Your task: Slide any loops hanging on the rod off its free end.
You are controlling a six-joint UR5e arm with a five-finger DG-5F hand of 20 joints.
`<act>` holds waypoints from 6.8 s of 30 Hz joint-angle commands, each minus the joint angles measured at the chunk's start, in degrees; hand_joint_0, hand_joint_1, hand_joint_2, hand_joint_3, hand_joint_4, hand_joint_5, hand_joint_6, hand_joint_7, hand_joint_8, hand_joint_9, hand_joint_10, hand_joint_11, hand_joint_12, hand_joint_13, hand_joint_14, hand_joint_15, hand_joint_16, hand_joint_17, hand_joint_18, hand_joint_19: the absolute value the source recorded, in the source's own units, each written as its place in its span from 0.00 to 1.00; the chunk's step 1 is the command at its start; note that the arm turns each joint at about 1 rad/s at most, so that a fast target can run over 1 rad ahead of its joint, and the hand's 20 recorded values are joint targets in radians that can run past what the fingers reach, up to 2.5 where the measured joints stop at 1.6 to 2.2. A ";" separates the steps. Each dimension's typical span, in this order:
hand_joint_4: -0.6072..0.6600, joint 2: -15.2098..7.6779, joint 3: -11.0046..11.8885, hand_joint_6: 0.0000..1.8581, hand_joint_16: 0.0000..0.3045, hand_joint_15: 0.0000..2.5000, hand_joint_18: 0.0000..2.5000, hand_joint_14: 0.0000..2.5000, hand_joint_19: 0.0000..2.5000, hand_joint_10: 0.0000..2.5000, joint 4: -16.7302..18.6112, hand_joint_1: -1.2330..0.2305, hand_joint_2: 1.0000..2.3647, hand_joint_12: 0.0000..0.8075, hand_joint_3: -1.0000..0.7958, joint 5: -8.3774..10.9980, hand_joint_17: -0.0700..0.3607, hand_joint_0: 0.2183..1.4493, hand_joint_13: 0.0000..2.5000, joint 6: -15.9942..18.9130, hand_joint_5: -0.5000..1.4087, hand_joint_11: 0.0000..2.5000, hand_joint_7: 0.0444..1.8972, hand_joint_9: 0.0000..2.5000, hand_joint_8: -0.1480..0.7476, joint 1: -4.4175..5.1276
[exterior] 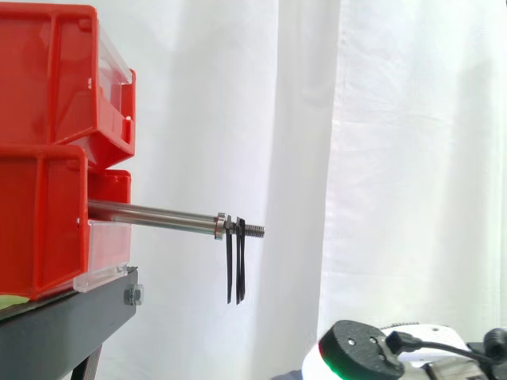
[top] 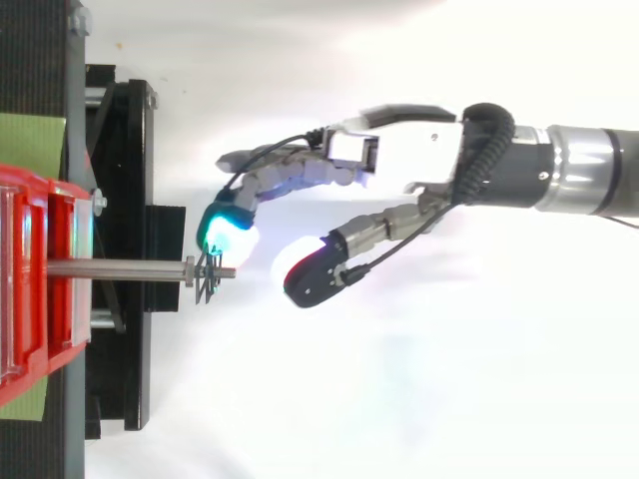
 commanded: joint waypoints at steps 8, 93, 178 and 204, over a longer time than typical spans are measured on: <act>0.65 -4.95 11.00 0.27 0.18 0.00 0.06 0.00 0.00 0.00 1.02 0.51 0.00 0.39 0.28 -8.45 0.44 0.23 0.10 -9.30 0.14 0.00 0.44 0.17 0.45 -2.08; 0.66 -3.36 12.84 0.27 0.16 0.00 0.12 0.00 0.00 0.00 3.04 0.43 0.00 0.36 0.28 -15.21 0.42 0.26 0.14 -12.02 0.17 0.01 0.64 0.19 0.44 -4.37; 0.61 3.84 13.90 0.45 0.14 0.00 0.15 0.00 0.00 0.00 -20.16 0.35 0.01 0.34 0.36 -17.68 0.39 0.34 0.17 -18.62 0.14 0.03 0.68 0.21 0.45 -4.80; 0.62 6.57 13.81 0.45 0.14 0.00 0.17 0.00 0.00 0.00 -33.26 0.28 0.00 0.33 0.28 -14.69 0.39 0.36 0.18 -7.89 0.15 0.03 0.67 0.22 0.45 -4.89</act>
